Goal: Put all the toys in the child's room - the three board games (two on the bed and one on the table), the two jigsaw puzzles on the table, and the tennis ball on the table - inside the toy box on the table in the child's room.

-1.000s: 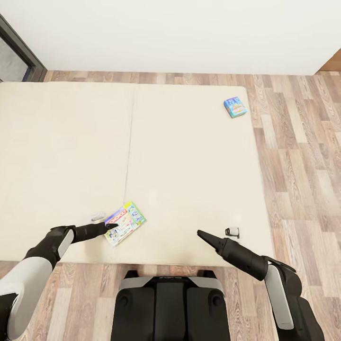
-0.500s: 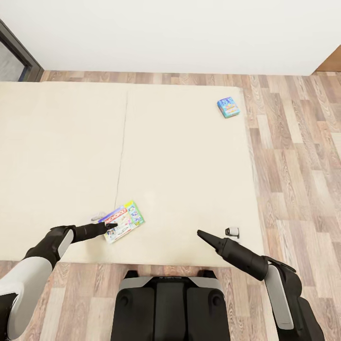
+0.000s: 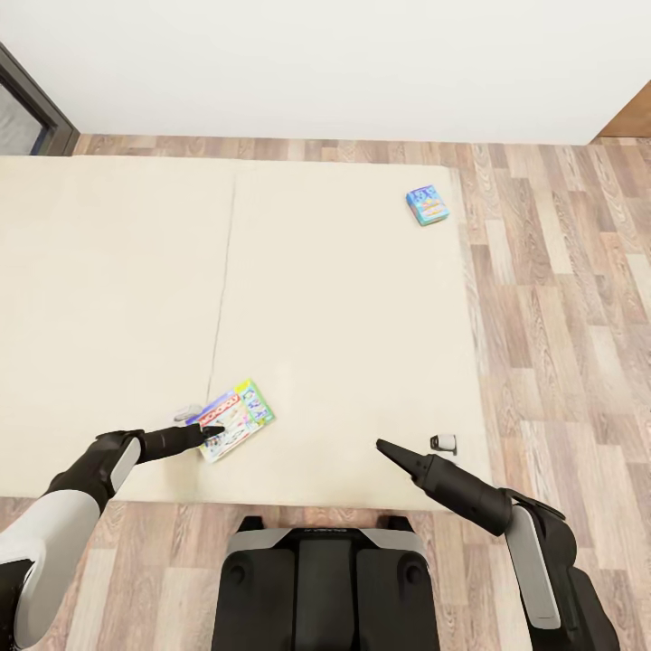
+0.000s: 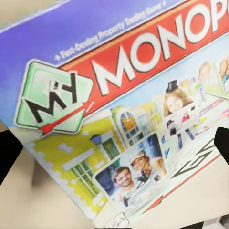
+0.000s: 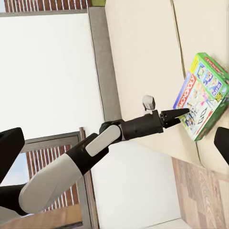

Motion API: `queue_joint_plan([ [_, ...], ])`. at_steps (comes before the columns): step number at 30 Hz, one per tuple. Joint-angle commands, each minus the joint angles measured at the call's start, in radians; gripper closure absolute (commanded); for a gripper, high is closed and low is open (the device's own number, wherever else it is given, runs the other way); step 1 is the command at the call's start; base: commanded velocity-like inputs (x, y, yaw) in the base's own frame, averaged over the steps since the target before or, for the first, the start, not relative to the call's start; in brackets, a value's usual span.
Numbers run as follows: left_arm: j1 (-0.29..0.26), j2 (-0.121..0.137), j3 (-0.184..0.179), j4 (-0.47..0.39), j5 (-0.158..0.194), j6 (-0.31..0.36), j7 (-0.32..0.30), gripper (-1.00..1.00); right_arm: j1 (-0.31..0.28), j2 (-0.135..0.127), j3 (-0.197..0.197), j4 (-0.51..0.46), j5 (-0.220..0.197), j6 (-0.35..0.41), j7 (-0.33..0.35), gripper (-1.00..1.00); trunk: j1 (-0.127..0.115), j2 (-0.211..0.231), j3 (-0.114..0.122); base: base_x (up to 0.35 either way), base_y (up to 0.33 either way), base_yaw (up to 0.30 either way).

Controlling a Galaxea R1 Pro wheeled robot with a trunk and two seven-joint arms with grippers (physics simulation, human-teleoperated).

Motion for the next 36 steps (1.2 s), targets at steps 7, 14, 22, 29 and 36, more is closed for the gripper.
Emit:
queue_joint_plan([
  [7,0.001,-0.001,0.0,0.001,0.019,0.017,-0.003,-1.0,-0.001,0.001,-0.002,0.0,0.002,0.004,0.004,-1.0,0.001,-0.001,-0.001,0.0,-0.12,0.0],
  [14,0.001,-0.003,0.0,0.0,0.019,0.016,-0.003,-1.0,-0.001,0.0,-0.002,0.0,0.002,0.004,0.004,-1.0,0.001,-0.001,-0.001,0.0,-0.15,0.0],
  [22,0.001,-0.004,0.0,0.0,0.019,0.016,-0.003,-1.0,-0.001,0.0,-0.002,0.0,0.002,0.004,0.004,-1.0,0.001,-0.001,-0.001,0.0,-0.174,0.0],
  [29,0.001,-0.004,0.0,0.0,0.019,0.016,-0.003,-1.0,-0.001,0.0,-0.002,0.0,0.002,0.004,0.004,-1.0,0.001,-0.001,-0.001,0.0,-0.109,0.0],
  [36,0.001,-0.004,0.0,-0.001,0.018,0.016,-0.003,-1.0,0.0,0.0,-0.002,0.0,0.002,0.004,0.003,-1.0,0.001,-0.001,-0.001,0.0,-0.007,0.0],
])
